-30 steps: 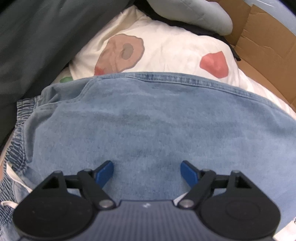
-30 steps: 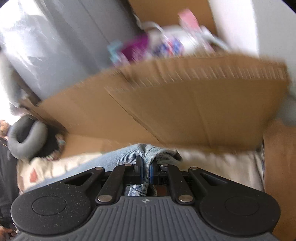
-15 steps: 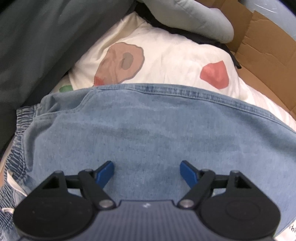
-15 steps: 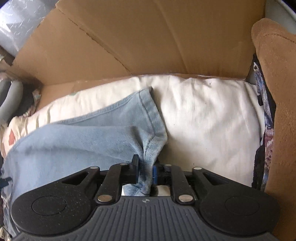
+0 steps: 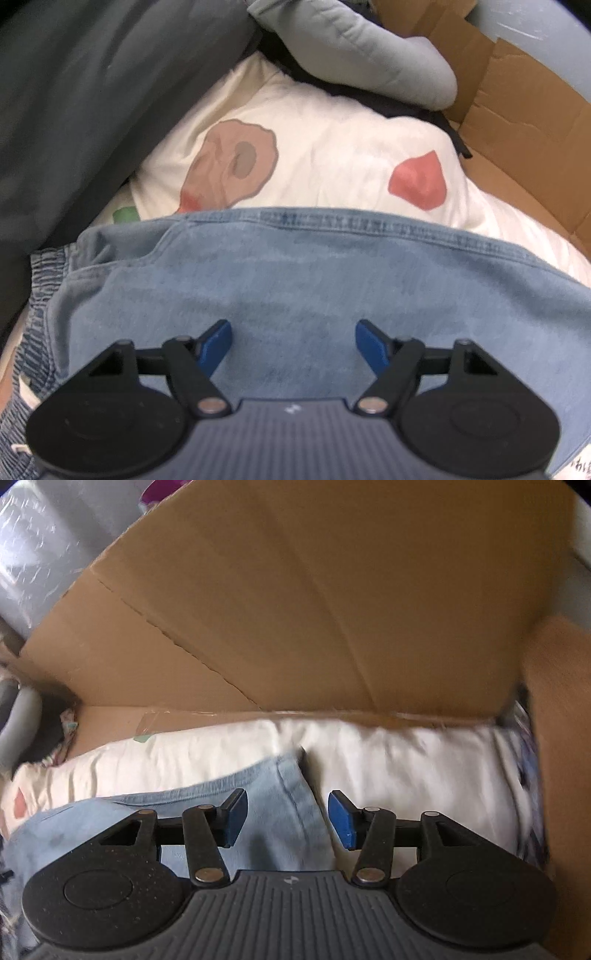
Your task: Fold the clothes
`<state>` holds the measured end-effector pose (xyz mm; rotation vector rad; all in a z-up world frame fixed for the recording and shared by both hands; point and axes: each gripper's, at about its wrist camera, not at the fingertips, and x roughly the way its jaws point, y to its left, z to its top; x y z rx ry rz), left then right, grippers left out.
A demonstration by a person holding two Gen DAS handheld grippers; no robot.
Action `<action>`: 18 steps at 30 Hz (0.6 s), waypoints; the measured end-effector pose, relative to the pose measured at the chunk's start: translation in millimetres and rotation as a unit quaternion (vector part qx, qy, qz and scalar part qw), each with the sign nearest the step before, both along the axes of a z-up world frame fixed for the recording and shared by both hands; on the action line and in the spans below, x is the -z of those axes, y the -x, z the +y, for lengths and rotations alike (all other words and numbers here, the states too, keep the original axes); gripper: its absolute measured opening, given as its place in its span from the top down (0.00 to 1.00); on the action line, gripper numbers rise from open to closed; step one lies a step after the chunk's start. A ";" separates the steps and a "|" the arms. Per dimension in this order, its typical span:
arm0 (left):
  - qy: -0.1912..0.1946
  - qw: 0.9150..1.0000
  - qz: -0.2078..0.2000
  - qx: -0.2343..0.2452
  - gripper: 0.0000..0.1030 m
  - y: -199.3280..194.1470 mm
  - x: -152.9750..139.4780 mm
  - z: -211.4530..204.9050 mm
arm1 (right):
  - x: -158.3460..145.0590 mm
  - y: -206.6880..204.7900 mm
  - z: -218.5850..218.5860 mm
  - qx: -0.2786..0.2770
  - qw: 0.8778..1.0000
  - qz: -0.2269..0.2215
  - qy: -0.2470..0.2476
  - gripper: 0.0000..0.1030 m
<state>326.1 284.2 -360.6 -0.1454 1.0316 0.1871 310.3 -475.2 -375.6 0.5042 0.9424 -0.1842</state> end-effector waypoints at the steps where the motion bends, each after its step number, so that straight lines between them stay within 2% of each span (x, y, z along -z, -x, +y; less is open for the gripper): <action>1: 0.001 1.000 -0.002 0.000 0.26 -0.6 -0.1 0.3 | 1.0 -4.5 0.3 -0.003 1.000 0.003 0.006 0.46; 13: 0.000 1.000 -0.003 -0.007 0.27 -14.0 2.8 7.4 | 25.7 -43.4 19.6 -0.052 0.996 0.035 0.061 0.46; 14: -0.001 1.000 -0.004 -0.007 0.27 -16.2 2.9 7.1 | 28.3 -45.8 21.9 -0.057 0.995 0.038 0.072 0.52; 15: -0.001 1.000 -0.005 -0.006 0.27 -18.4 3.0 6.9 | 29.1 -47.3 23.8 -0.061 0.994 0.040 0.083 0.65; 17: -0.001 1.000 -0.009 -0.006 0.27 -22.5 2.5 5.5 | 27.8 -49.1 26.5 -0.067 0.991 0.040 0.104 0.79; 18: -0.001 1.000 -0.011 -0.005 0.27 -24.6 2.2 4.7 | 25.4 -49.1 27.6 -0.071 0.990 0.037 0.112 0.81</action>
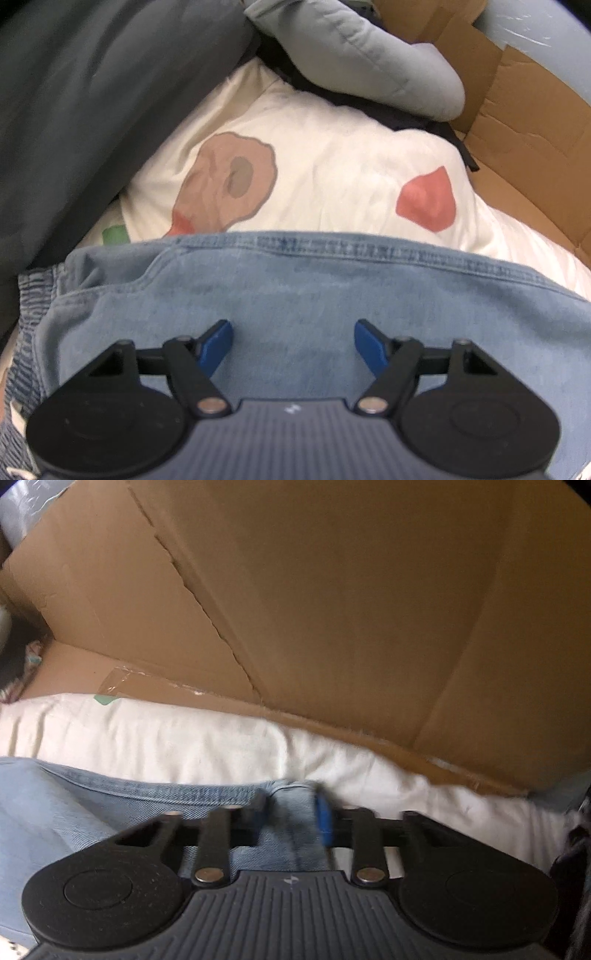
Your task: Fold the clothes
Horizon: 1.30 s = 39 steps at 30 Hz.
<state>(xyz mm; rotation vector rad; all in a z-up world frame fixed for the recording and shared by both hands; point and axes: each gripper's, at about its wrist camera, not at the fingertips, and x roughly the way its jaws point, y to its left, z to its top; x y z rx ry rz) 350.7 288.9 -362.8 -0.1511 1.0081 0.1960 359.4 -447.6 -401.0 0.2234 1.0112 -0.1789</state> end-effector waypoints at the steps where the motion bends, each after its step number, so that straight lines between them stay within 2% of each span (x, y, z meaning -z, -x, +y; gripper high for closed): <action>1: 0.001 1.000 -0.003 0.001 0.27 -1.7 -0.6 -1.2 | -4.0 0.8 0.7 -0.005 1.000 -0.007 0.005 0.81; 8: 0.002 1.000 -0.014 0.014 0.28 -10.6 -3.7 -15.1 | -50.6 9.4 -1.4 0.005 0.994 -0.087 0.061 0.83; 12: -0.001 1.000 -0.014 0.028 0.28 -13.9 -2.4 -24.5 | -66.7 12.0 5.9 0.005 0.989 -0.115 0.095 0.83; 21: -0.007 0.998 -0.019 0.053 0.29 -28.2 3.5 -39.6 | -63.9 1.4 13.6 0.029 0.984 -0.128 0.123 0.82; 26: -0.010 0.998 -0.017 0.059 0.29 -37.9 11.1 -49.9 | -52.0 -13.6 20.8 0.037 0.985 -0.116 0.126 0.80; 30: -0.017 0.998 -0.020 0.065 0.28 -41.1 10.9 -54.8 | -35.0 -22.2 17.2 0.054 0.989 -0.097 0.098 0.71; 32: -0.017 0.997 -0.021 0.069 0.28 -40.9 9.8 -55.8 | -34.2 -21.9 16.0 0.063 0.989 -0.097 0.092 0.60; 35: -0.018 0.997 -0.024 0.075 0.29 -39.0 8.2 -56.9 | -38.8 -13.6 15.7 0.069 0.988 -0.097 0.095 0.50; 39: -0.016 0.997 -0.026 0.077 0.29 -36.1 7.4 -59.2 | -46.2 5.7 24.3 0.064 0.987 -0.105 0.104 0.48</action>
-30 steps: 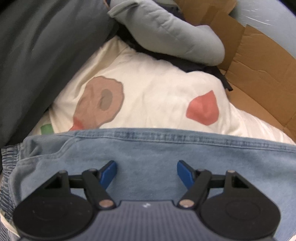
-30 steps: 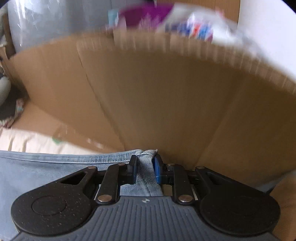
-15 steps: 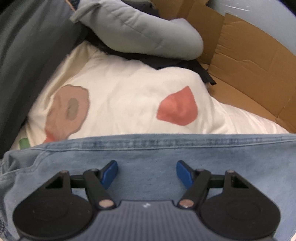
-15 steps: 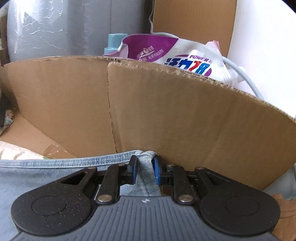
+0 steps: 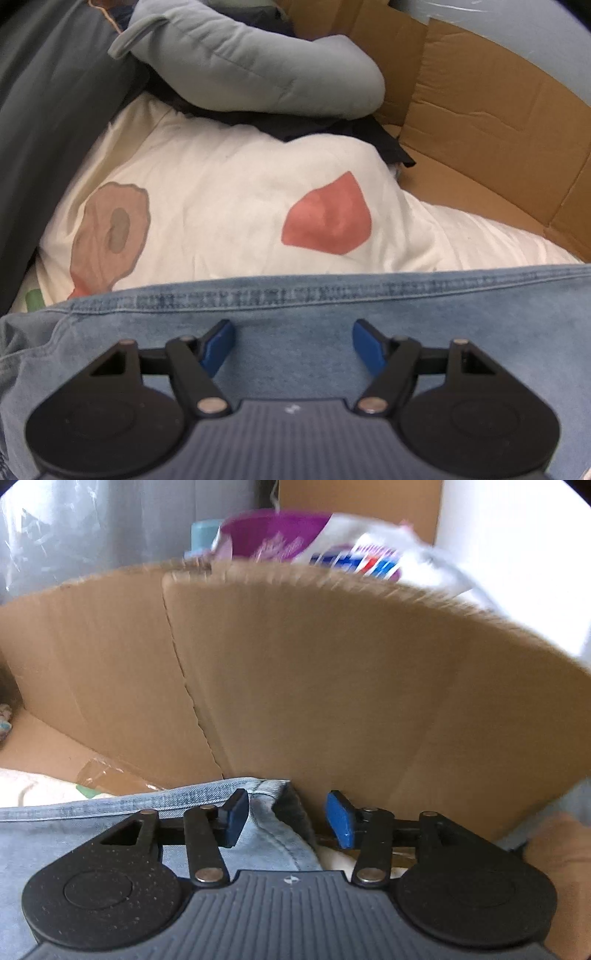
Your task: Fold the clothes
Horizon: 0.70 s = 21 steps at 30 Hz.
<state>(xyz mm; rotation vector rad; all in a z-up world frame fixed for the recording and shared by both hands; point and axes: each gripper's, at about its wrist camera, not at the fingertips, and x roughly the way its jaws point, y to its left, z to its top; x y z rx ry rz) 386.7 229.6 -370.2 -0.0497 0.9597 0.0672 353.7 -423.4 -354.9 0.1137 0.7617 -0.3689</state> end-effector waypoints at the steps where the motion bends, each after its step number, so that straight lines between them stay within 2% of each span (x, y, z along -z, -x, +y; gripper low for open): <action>1: -0.002 1.000 -0.001 0.002 0.29 0.6 -0.4 -0.9 | 1.0 3.9 3.9 -0.009 1.000 0.000 -0.002 0.49; 2: -0.002 1.000 -0.002 0.003 0.29 0.9 -0.7 -1.4 | 2.1 7.8 7.8 -0.018 1.000 0.000 -0.003 0.56; 3: -0.002 1.000 -0.003 0.004 0.29 1.1 -1.0 -1.7 | 3.1 11.7 11.6 -0.027 1.000 0.000 -0.005 0.72; 5: -0.003 1.000 -0.004 0.005 0.30 1.5 -1.6 -2.2 | 7.8 16.6 18.5 -0.045 0.999 0.003 -0.012 0.83; 6: -0.002 1.000 -0.004 0.005 0.30 2.2 -1.9 -2.2 | 13.7 15.0 20.8 -0.052 0.998 0.010 -0.020 0.85; 13: 0.002 1.000 0.001 0.003 0.30 4.8 -0.3 2.3 | 28.1 -11.4 16.6 -0.051 0.998 0.021 -0.007 0.85; 21: 0.001 1.000 0.003 0.000 0.30 2.4 1.2 6.1 | 24.6 -32.1 -7.9 -0.024 0.999 0.031 -0.011 0.88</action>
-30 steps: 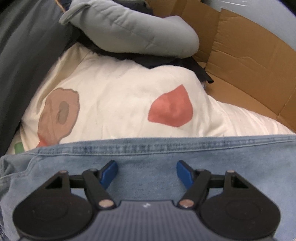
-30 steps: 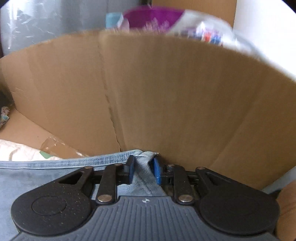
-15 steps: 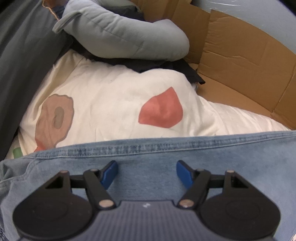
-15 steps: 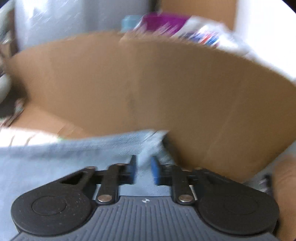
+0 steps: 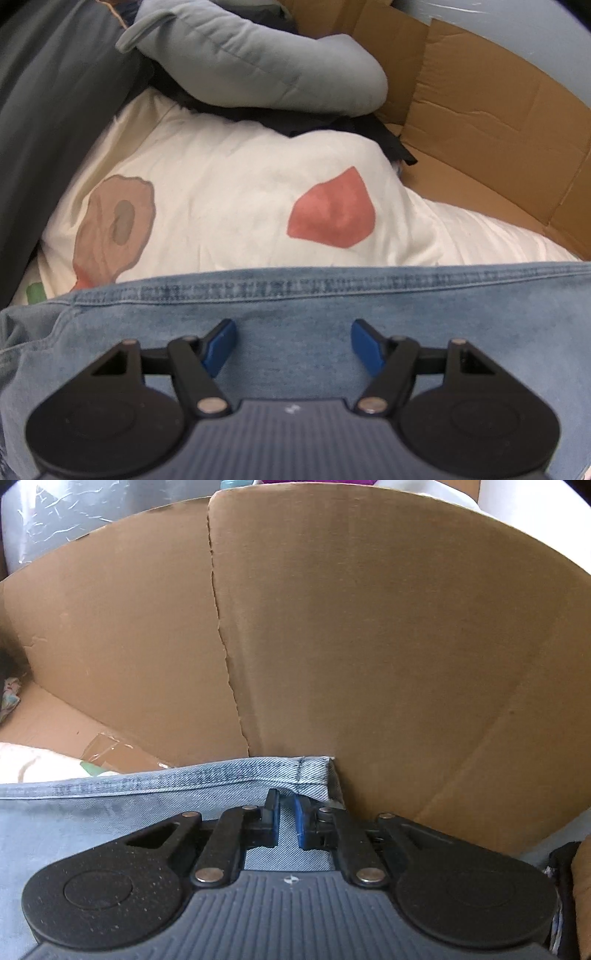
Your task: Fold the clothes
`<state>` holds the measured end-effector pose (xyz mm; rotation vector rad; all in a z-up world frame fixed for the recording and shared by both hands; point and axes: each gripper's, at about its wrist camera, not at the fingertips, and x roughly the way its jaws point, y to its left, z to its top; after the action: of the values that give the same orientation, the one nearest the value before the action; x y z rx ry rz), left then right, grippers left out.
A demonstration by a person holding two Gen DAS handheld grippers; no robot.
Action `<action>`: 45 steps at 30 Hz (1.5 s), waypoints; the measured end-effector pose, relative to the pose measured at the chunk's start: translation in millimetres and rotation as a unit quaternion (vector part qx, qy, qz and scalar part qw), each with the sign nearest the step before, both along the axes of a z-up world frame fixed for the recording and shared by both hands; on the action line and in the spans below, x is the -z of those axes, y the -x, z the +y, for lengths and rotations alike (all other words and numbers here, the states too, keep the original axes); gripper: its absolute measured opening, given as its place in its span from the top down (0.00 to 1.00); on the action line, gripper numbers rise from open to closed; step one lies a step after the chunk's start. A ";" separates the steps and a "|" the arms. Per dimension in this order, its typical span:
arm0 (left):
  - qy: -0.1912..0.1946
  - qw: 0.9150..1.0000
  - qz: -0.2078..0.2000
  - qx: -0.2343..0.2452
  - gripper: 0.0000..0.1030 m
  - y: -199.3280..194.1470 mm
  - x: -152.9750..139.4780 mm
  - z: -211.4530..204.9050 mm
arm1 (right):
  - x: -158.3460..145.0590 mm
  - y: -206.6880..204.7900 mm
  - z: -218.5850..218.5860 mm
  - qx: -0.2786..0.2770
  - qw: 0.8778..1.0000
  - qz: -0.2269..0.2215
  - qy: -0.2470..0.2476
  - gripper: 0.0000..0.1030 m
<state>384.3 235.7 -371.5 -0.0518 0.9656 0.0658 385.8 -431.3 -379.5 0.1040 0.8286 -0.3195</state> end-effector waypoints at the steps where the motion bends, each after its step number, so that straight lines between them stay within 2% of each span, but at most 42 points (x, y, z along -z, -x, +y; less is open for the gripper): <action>1: -0.002 1.000 0.000 0.002 0.30 -0.6 0.1 -0.1 | 0.7 -1.4 -2.1 0.002 1.000 0.004 -0.002 0.88; 4: -0.004 1.000 -0.001 0.002 0.30 -2.8 0.5 0.5 | 2.8 -6.6 -12.2 0.010 1.000 0.012 -0.014 0.89; 9: -0.001 1.000 -0.006 -0.009 0.29 -9.7 2.1 5.5 | -1.7 -12.0 -37.5 0.056 0.993 0.016 -0.104 0.91; 11: 0.000 1.000 -0.005 -0.010 0.25 -14.5 2.8 5.9 | -8.8 -9.0 -38.9 0.057 0.992 0.016 -0.114 0.90; 13: 0.004 1.000 -0.003 -0.013 0.23 -17.7 4.1 6.5 | -16.5 -4.4 -39.3 0.056 0.991 0.014 -0.120 0.84; 14: 0.003 1.000 -0.003 -0.014 0.23 -18.5 4.6 6.1 | -21.1 0.3 -38.3 0.053 0.991 0.012 -0.119 0.76; 15: 0.002 1.000 -0.003 -0.014 0.23 -19.2 5.2 5.6 | -25.1 4.8 -36.3 0.050 0.992 0.009 -0.115 0.63; 17: -0.011 1.000 -0.002 -0.005 0.23 -19.0 6.7 2.1 | -31.7 18.0 -28.8 0.043 0.994 0.002 -0.100 0.51; 22: -0.004 1.000 0.002 -0.004 0.22 -23.6 8.8 6.0 | -27.4 40.5 -13.0 0.032 0.995 0.013 -0.091 0.51; 25: -0.006 1.000 -0.003 -0.009 0.22 -24.5 10.2 5.0 | -22.0 47.9 4.5 0.016 0.995 0.013 -0.093 0.51; 27: -0.006 1.000 -0.009 -0.018 0.25 -20.6 7.4 4.9 | -15.8 46.4 22.9 -0.004 0.995 0.018 -0.093 0.51; 29: 0.001 1.000 -0.015 -0.026 0.42 -10.5 -0.6 7.7 | -9.9 38.0 46.4 -0.029 0.995 0.019 -0.094 0.51; 30: 0.005 0.999 -0.019 -0.030 0.44 -4.9 -4.9 9.3 | -9.3 34.4 58.1 -0.044 0.994 0.019 -0.094 0.51; 32: 0.007 0.999 -0.022 -0.034 0.45 8.8 -12.5 14.9 | -11.8 30.1 80.3 -0.077 0.993 0.018 -0.092 0.51; 38: -0.034 0.996 -0.036 -0.068 0.38 50.9 -29.1 49.1 | -27.5 20.2 147.5 -0.168 0.980 0.022 -0.104 0.51; 43: -0.061 0.991 -0.014 -0.117 0.38 67.7 -15.4 93.8 | -17.9 4.4 200.4 -0.215 0.969 0.041 -0.111 0.50; 45: -0.057 0.989 -0.006 -0.136 0.38 73.8 -8.5 110.1 | -13.1 2.6 220.5 -0.233 0.965 0.052 -0.110 0.49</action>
<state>310.5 345.8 -362.9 -0.0773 0.9360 0.3716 383.2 -210.8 -366.3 0.0963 0.9630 0.2130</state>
